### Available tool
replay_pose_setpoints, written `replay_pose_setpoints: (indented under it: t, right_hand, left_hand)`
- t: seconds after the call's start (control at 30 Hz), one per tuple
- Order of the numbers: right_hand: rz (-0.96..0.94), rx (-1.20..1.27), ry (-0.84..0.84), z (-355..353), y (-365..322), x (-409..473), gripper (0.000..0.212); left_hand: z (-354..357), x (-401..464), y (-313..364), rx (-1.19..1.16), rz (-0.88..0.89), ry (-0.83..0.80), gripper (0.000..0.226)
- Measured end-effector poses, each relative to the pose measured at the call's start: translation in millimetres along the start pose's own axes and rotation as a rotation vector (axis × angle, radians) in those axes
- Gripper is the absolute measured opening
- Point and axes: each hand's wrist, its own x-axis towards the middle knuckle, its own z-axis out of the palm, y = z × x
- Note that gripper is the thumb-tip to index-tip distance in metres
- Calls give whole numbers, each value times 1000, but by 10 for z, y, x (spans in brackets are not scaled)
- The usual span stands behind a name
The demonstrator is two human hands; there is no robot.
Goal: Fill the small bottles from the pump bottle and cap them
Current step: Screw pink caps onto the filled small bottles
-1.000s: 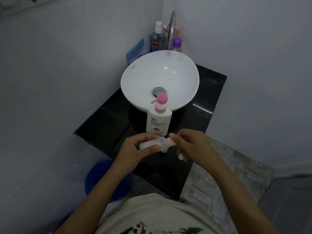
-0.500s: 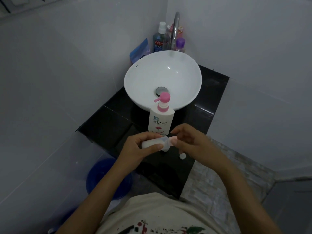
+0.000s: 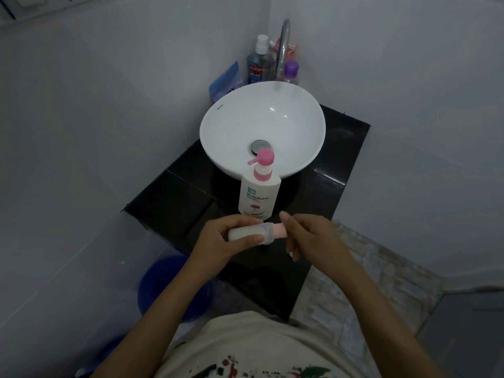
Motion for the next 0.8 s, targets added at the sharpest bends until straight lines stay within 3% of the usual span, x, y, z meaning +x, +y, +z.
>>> replay_pose_setpoints:
  t: [0.1, 0.17, 0.5, 0.63, 0.8]
  right_hand:
    - [-65, 65, -57, -50, 12, -19, 15]
    - [-99, 18, -91, -62, 23, -22, 18]
    - [-84, 31, 48, 100, 69, -1, 17]
    - [-287, -305, 95, 119, 85, 121, 25]
    - [-516, -883, 108, 261, 149, 405, 26]
  left_hand:
    - [-14, 7, 8, -11, 3, 12, 32]
    - [-25, 11, -3, -6, 5, 12, 32]
    - [-33, 51, -128, 67, 11, 36, 31]
    - [-125, 93, -203, 233, 70, 51, 43]
    - [-381, 125, -360, 328, 26, 232, 47]
